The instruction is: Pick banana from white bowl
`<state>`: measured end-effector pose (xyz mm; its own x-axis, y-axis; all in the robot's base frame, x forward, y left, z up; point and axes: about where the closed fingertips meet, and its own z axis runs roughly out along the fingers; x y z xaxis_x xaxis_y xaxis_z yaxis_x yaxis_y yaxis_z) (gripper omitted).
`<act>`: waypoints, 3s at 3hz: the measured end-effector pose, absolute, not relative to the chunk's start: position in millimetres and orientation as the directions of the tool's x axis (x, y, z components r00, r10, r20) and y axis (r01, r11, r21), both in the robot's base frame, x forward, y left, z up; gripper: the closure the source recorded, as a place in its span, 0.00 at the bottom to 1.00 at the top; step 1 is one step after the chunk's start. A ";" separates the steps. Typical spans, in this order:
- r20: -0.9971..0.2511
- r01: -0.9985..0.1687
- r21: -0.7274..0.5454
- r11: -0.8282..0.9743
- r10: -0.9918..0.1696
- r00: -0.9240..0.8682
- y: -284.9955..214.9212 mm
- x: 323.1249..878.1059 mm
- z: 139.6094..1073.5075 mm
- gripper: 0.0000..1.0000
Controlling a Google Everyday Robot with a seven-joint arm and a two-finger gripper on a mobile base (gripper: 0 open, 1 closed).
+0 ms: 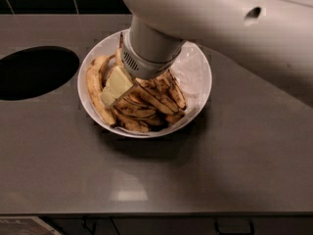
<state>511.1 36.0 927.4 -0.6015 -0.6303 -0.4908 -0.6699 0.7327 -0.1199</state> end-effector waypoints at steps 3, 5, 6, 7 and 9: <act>-0.491 -0.670 -0.120 0.733 -0.630 -0.601 36.0 511.1 927.5 0.73; -0.514 -0.658 -0.142 0.739 -0.623 -0.590 34.1 503.5 944.0 1.00; -0.514 -0.658 -0.142 0.739 -0.623 -0.590 34.1 503.5 944.0 1.00; -0.515 -0.656 -0.141 0.741 -0.621 -0.591 34.4 503.7 944.0 0.81; -0.528 -0.621 -0.134 0.772 -0.586 -0.615 30.7 502.8 943.7 0.34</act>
Offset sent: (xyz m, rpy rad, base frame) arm 0.0000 0.0000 0.0000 0.0000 0.0000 0.0000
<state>502.8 30.7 943.7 -0.6149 -0.5861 -0.5277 -0.6213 0.7721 -0.1335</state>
